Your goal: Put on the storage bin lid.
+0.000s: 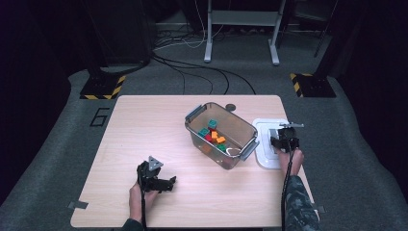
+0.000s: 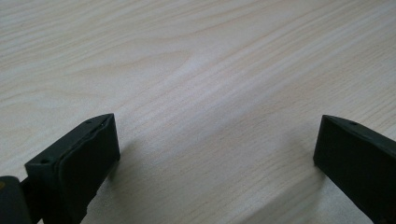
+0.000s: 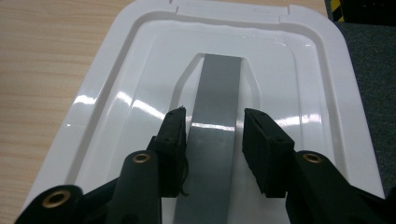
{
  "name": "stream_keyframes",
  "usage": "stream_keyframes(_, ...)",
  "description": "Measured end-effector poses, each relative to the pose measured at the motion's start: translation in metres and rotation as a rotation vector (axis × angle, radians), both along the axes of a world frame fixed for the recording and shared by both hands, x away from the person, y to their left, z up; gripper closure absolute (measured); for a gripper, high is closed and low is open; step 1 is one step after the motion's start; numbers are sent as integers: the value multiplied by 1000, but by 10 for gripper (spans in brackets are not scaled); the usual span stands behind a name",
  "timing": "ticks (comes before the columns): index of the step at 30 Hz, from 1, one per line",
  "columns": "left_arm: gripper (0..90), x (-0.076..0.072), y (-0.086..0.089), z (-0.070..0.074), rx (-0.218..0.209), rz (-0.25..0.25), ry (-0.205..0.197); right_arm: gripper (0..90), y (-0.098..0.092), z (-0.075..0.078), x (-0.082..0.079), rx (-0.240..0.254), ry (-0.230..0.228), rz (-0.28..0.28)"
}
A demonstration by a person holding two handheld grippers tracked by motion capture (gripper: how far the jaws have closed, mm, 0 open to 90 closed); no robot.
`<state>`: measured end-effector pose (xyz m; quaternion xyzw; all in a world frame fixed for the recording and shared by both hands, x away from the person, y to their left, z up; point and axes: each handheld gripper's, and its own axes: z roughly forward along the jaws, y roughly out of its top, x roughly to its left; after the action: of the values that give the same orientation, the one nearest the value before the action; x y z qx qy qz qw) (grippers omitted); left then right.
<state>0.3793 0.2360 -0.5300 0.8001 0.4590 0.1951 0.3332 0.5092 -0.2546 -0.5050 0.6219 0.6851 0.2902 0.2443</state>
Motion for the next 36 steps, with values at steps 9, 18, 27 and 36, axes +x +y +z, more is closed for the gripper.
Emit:
stream_keyframes(9, 0, 0, 0, 0, -2, 0, 1, 641, 3, -1, -1, -13, -15, 3)
stream_keyframes(18, 1, 0, 0, 0, -4, 0, 1, 664, -2, 2, -3, -36, -18, 24)
stream_keyframes(27, 1, 0, 0, 0, -3, 1, 1, 664, -9, 12, -8, -1, -35, 42)
stream_keyframes(36, 1, 0, 0, 0, -3, 1, 1, 664, -6, 30, -15, -10, -69, 73)
